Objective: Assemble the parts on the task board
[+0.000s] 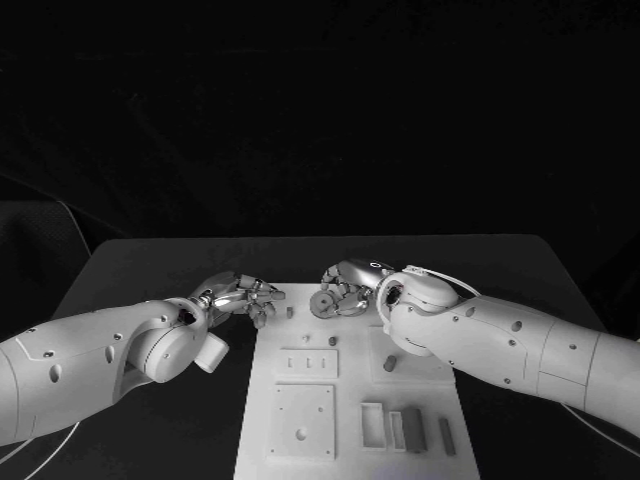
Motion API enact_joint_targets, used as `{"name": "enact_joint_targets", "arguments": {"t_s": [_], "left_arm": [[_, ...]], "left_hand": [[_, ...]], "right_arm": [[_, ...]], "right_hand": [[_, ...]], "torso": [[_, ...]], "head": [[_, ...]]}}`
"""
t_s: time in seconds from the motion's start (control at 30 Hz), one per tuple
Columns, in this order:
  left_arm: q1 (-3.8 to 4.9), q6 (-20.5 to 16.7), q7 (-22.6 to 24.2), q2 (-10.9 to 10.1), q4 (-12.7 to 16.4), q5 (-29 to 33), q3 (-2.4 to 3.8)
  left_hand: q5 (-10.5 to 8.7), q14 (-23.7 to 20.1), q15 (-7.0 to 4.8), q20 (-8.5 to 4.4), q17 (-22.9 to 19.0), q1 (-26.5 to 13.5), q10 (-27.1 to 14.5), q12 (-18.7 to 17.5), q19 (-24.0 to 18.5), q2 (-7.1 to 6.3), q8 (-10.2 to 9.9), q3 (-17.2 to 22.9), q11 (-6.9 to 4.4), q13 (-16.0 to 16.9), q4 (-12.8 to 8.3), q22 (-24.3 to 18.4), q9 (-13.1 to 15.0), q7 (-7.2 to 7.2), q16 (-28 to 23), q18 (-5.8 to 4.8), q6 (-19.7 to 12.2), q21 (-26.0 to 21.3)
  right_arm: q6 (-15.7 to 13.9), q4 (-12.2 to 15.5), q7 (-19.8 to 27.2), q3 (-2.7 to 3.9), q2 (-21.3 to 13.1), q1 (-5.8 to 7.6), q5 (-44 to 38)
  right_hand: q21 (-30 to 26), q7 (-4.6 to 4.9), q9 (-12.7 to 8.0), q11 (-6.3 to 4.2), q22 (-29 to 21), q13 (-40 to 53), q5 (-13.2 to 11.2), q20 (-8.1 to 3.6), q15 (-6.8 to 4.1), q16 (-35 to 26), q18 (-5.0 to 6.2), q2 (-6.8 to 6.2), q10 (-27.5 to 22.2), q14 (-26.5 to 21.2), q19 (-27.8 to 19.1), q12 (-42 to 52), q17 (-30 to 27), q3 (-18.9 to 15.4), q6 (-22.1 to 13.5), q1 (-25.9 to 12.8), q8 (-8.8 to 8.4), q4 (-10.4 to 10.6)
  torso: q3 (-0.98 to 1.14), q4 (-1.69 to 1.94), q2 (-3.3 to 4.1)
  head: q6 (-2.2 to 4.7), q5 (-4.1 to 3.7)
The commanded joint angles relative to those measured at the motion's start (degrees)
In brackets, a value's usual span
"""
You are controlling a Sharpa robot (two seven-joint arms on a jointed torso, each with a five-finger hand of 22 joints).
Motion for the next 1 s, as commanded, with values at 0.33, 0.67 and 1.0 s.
{"name": "enact_joint_targets", "arguments": {"t_s": [0.33, 0.67, 1.0], "left_arm": [[0.13, 0.6, 0.1, 0.1, 0.1, 0.0, 0.08], [0.13, 0.6, 0.1, 0.2, 0.2, 0.0, 0.09], [0.13, 0.6, 0.2, 0.2, 0.1, 0.0, 0.09]], "left_hand": [[0.22, -0.3, 0.00, 0.03, 0.1, -0.7, -0.3, -0.3, 0.3, 0.02, -0.3, -0.3, 0.11, 0.0, 0.0, -0.1, -0.1, -0.01, 0.3, 0.67, 0.4, 0.0], [0.22, -0.3, 0.00, 0.03, 0.1, -0.7, -0.3, -0.3, 0.3, 0.01, -0.3, -0.4, 0.11, 0.0, 0.0, -0.1, -0.1, 0.00, 0.3, 0.67, 0.4, 0.0], [0.22, -0.3, 0.00, 0.03, 0.2, -0.7, -0.3, -0.4, 0.3, 0.02, -0.3, -0.4, 0.11, 0.0, 0.0, -0.1, -0.1, 0.00, 0.3, 0.67, 0.4, 0.0]], "right_arm": [[-0.4, -1.1, -0.4, -0.74, 0.8, -0.07, -4.8], [-0.8, -2.9, -0.3, -1.06, 1.6, -0.91, -5.4], [-1.9, -3.5, -0.3, -1.06, 1.8, -1.34, -5.6]], "right_hand": [[7.8, 2.91, 1.2, -0.14, 0.1, 0.1, 0.2, -0.31, -0.07, 0.4, 0.97, 0.32, 0.2, -0.1, 0.0, 0.3, -0.1, 0.2, 6.5, 0.0, 1.40, 0.0], [7.8, 2.90, 1.2, -0.14, 0.1, 0.1, 0.2, -0.31, -0.07, 0.3, 0.97, 0.29, 0.3, -0.2, 0.0, 0.3, -0.2, 0.2, 6.5, 0.0, 1.40, -0.1], [7.8, 2.90, 1.2, -0.16, 0.1, 0.1, 0.2, -0.31, -0.08, 0.4, 0.98, 0.25, 0.3, -0.2, 0.0, 0.3, -0.2, 0.2, 6.6, 0.1, 1.39, -0.1]], "torso": [[0.04, 0.03, -0.03], [-0.04, 0.08, 0.00], [-0.02, 0.05, -0.04]], "head": [[-0.02, -0.03], [-0.17, -0.06], [-0.34, 0.18]]}}
